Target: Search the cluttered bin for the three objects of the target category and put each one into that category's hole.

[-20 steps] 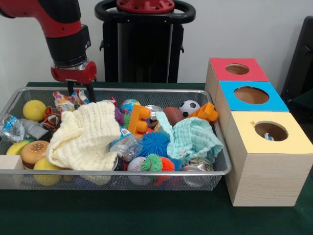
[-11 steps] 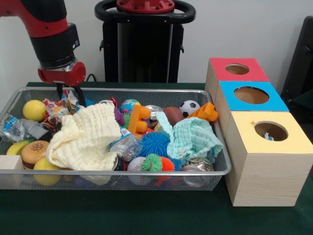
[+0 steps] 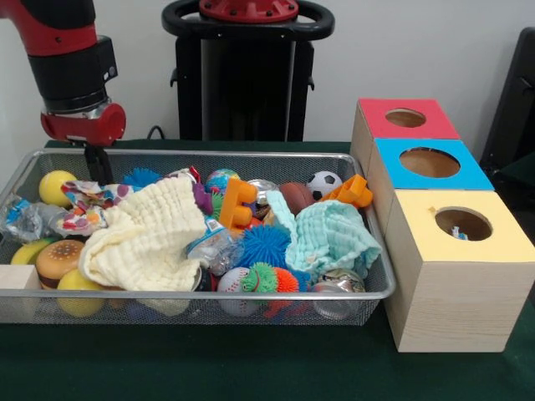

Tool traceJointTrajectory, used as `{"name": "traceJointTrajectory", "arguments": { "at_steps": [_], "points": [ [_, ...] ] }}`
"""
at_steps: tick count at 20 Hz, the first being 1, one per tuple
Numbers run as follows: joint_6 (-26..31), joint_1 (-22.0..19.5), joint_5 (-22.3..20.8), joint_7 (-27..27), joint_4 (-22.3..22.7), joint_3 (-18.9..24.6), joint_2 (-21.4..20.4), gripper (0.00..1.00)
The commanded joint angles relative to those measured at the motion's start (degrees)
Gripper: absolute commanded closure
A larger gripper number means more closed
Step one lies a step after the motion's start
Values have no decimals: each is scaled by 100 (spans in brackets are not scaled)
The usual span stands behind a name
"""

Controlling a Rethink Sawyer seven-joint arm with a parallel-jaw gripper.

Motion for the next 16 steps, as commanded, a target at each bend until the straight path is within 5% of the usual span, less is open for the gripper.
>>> {"name": "traceJointTrajectory", "arguments": {
  "at_steps": [1, 11, 16],
  "points": [
    [-140, 240, -220, 10, 14, 329, -127, 100],
    [-470, 500, -208, 386, 233, 54, -281, 100],
    [-53, 650, -5, 378, 43, 17, -357, 100]
  ]
}}
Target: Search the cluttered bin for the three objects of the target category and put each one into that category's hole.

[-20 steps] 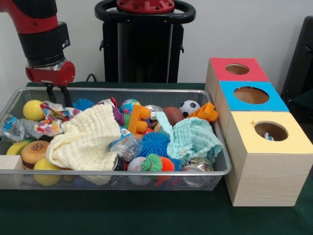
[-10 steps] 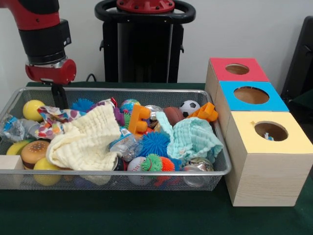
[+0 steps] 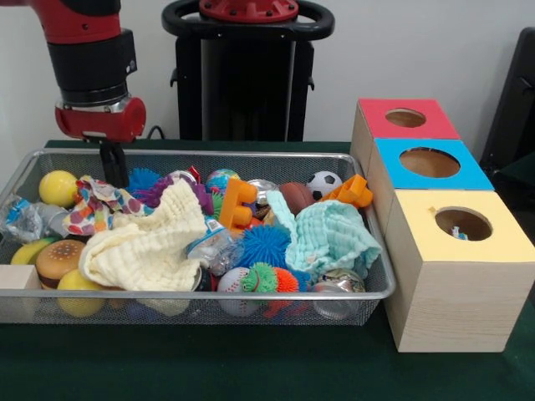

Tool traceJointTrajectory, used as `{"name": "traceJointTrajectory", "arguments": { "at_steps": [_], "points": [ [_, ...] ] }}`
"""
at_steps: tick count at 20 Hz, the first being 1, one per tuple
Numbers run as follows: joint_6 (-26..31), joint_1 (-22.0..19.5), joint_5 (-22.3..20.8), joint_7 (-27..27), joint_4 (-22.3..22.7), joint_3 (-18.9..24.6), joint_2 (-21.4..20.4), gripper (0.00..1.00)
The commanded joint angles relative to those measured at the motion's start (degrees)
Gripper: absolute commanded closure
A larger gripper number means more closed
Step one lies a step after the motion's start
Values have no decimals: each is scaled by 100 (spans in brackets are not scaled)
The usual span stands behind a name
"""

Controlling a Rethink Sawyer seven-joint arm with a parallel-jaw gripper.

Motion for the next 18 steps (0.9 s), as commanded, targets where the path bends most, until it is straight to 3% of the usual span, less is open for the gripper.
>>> {"name": "traceJointTrajectory", "arguments": {
  "at_steps": [1, 11, 18],
  "points": [
    [246, 202, 58, 360, -56, 18, -101, 100],
    [1182, 430, 404, 332, -694, -56, -101, 100],
    [1330, 510, 504, 434, -745, -184, -4, 100]
  ]
}}
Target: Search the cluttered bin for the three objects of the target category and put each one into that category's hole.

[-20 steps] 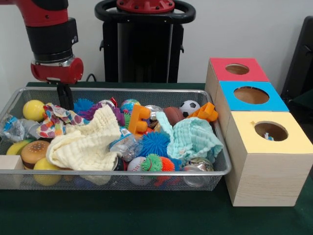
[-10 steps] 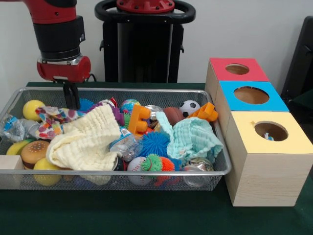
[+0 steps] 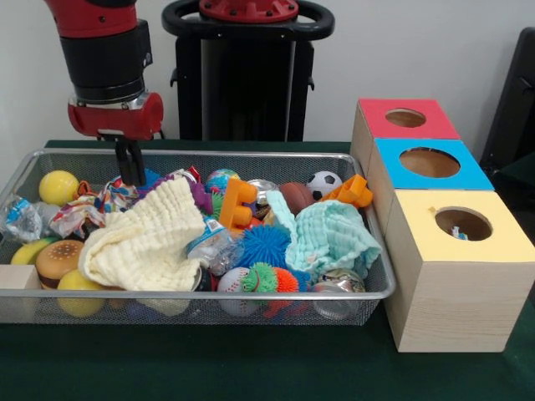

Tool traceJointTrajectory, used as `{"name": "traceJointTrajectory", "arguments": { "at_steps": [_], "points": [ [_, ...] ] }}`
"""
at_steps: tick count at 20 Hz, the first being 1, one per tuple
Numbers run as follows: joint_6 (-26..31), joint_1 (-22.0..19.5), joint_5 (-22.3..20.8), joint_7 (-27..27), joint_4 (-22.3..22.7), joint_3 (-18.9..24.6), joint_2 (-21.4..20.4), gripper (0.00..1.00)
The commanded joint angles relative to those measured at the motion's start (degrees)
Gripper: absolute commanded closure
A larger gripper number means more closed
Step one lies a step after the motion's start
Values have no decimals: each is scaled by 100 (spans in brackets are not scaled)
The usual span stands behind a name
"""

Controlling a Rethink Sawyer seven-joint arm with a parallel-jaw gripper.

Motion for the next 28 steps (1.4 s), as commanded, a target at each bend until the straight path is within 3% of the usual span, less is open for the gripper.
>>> {"name": "traceJointTrajectory", "arguments": {
  "at_steps": [1, 8, 12, 16, 28],
  "points": [
    [651, -14, 250, 367, -420, -101, 214, 100],
    [355, -436, 6, -245, -368, 120, 556, 100],
    [-459, -716, -442, -350, -65, 128, 760, 100],
    [-782, -984, -732, -492, 7, 250, 867, 100],
    [-1335, -909, -1250, 29, 355, 159, 875, 100]
  ]
}}
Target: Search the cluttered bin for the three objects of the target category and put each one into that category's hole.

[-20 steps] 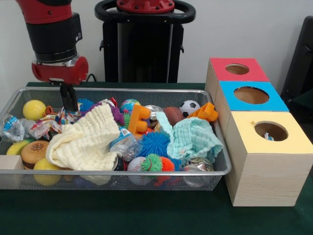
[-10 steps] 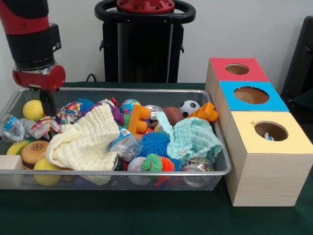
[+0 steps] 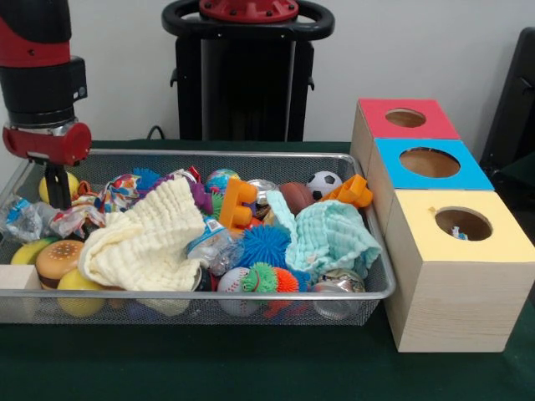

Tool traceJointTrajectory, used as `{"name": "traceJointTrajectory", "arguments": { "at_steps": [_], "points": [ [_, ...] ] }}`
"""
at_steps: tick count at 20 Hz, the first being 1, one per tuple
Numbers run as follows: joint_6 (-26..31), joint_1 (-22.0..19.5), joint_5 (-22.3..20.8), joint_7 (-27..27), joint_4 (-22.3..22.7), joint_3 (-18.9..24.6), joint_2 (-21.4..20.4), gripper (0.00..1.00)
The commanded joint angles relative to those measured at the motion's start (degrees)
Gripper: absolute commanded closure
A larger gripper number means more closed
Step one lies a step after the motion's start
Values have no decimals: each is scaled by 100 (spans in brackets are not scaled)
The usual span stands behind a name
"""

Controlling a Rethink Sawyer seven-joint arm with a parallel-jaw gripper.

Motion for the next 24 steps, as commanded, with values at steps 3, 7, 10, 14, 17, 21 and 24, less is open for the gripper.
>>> {"name": "traceJointTrajectory", "arguments": {
  "at_steps": [3, 7, 10, 14, 17, 21, 24],
  "points": [
    [-488, 231, -520, 190, 605, 35, 198, 100],
    [-807, 461, -676, 405, 682, -182, 202, 100],
    [-952, 447, -701, 438, 747, -182, 255, 100],
    [-892, 272, -677, 287, 719, -57, 359, 100],
    [-884, 150, -666, 196, 713, 32, 413, 100],
    [-877, 62, -658, 149, 727, 89, 439, 100],
    [-820, -37, -574, 168, 742, 151, 460, 0]
  ]
}}
